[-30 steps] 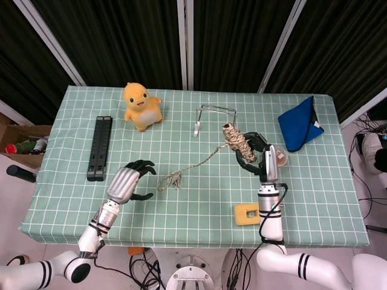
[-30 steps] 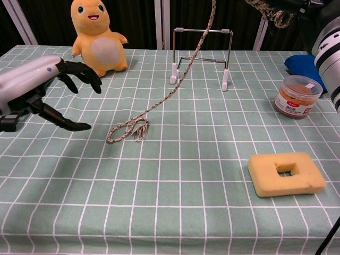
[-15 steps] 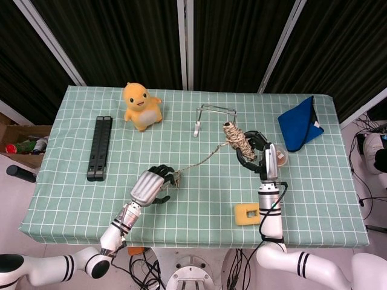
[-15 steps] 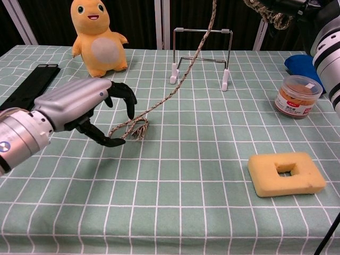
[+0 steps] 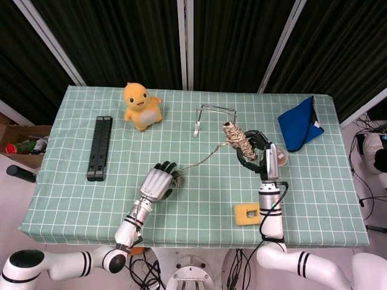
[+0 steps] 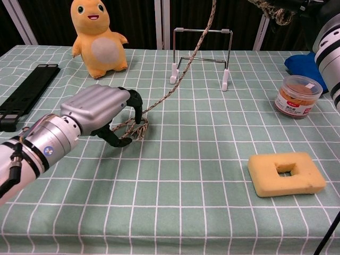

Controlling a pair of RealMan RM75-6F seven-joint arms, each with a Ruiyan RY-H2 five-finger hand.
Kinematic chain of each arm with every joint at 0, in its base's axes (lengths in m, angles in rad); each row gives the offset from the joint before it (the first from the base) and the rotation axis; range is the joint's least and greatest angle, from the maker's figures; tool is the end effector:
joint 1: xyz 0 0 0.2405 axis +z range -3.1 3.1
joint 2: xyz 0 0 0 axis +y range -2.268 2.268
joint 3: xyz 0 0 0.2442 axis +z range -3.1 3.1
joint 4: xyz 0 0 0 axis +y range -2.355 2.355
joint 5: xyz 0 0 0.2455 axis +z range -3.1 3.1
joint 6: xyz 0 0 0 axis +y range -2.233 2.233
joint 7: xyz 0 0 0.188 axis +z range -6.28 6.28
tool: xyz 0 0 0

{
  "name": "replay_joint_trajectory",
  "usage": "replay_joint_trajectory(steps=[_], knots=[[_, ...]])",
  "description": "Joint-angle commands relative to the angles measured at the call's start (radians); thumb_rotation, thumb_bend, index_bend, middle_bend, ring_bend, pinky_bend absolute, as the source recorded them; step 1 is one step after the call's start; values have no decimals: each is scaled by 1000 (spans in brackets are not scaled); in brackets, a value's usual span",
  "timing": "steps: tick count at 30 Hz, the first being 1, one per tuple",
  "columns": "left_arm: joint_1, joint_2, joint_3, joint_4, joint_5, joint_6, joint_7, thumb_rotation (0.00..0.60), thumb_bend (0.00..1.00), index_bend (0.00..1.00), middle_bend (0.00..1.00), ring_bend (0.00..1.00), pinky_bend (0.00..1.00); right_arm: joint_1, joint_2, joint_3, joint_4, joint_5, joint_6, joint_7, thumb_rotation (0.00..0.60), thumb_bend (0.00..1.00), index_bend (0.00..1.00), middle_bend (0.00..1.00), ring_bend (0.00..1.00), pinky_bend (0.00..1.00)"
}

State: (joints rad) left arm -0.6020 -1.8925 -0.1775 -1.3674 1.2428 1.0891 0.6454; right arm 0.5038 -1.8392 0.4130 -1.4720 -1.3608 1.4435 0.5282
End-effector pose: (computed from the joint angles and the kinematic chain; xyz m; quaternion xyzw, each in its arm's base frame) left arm -0.0917 0.3188 -0.1422 -0.7552 -0.3214 -0.3697 0.4355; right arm -0.0903 -0.3616 -0.0043 0.2940 -0.5491 0.7501 0.2220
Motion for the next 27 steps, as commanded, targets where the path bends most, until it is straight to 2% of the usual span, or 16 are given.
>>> replay_joint_trajectory(steps=[1, 5, 13, 24, 27], knots=[[-12, -10, -6, 4, -21, -7, 20, 579, 284, 458, 189, 174, 333, 0, -1, -2, 3, -1, 0, 0, 600, 606, 828, 640, 616, 842], [-25, -18, -9, 13, -24, -3, 30, 530, 298, 452, 189, 174, 337, 2, -2, -1, 7, 1, -3, 0, 600, 607, 827, 639, 616, 842], [-42, -38, -13, 26, -57, -15, 30, 472, 280, 420, 189, 176, 346, 3, -4, -4, 8, 2, -4, -3, 600, 606, 827, 635, 616, 842], [-65, -79, -17, 89, -79, -6, 43, 478, 253, 438, 204, 198, 368, 1, -3, -5, 12, 3, -3, -4, 600, 607, 827, 634, 616, 842], [-68, -88, -17, 107, -78, 0, 37, 532, 256, 457, 222, 213, 383, 0, -3, -6, 13, 4, -3, -3, 600, 606, 827, 634, 615, 842]])
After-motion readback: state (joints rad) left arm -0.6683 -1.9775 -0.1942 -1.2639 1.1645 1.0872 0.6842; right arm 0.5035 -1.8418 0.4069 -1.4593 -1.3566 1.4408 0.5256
